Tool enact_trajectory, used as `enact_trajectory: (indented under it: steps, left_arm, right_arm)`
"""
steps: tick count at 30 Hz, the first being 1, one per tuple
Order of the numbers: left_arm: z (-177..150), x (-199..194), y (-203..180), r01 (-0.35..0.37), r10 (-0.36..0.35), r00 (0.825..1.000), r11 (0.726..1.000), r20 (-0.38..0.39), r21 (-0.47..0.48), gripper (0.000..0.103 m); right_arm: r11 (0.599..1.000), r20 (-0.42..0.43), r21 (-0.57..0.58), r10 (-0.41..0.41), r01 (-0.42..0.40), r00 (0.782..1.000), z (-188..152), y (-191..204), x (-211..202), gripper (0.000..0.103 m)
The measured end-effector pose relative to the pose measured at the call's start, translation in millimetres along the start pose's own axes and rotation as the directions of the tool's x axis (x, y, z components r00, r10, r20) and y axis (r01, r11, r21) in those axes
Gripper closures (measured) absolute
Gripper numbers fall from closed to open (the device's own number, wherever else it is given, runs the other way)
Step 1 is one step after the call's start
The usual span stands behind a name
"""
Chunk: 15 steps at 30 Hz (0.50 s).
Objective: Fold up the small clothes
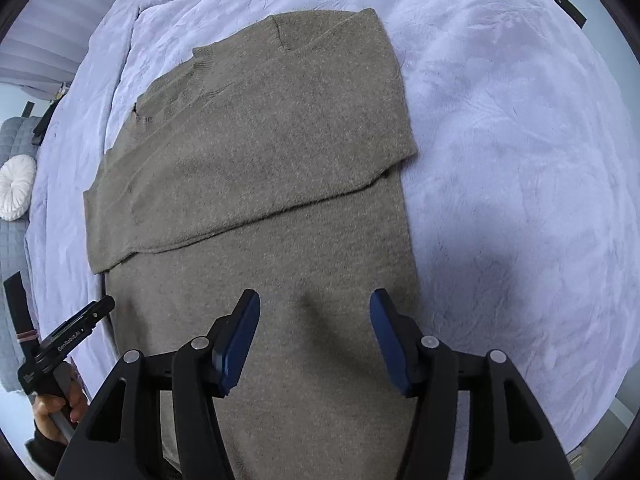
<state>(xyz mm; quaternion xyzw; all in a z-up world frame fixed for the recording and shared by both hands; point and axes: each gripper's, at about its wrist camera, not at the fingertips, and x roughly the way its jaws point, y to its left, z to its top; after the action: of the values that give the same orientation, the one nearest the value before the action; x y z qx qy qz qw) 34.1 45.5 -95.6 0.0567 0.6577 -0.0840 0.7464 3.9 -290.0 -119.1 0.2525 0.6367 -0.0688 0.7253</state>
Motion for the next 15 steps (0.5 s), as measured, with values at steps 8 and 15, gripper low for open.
enact_trajectory:
  steps: [8,15]
  left_arm:
    - [-30.9,-14.2,-6.5,0.024,-0.023,1.0,0.999,-0.017,0.041,0.041]
    - [-52.5,-32.7,-0.4,0.05,-0.05,0.999,0.997,0.001,0.062,0.007]
  right_arm:
    - [0.999,-0.009,-0.001,0.035,-0.035,0.999,-23.2,17.4,-8.7,0.025]
    - [0.997,-0.014,-0.01,0.076,-0.076,0.997,-38.5,36.6,-16.3,0.023]
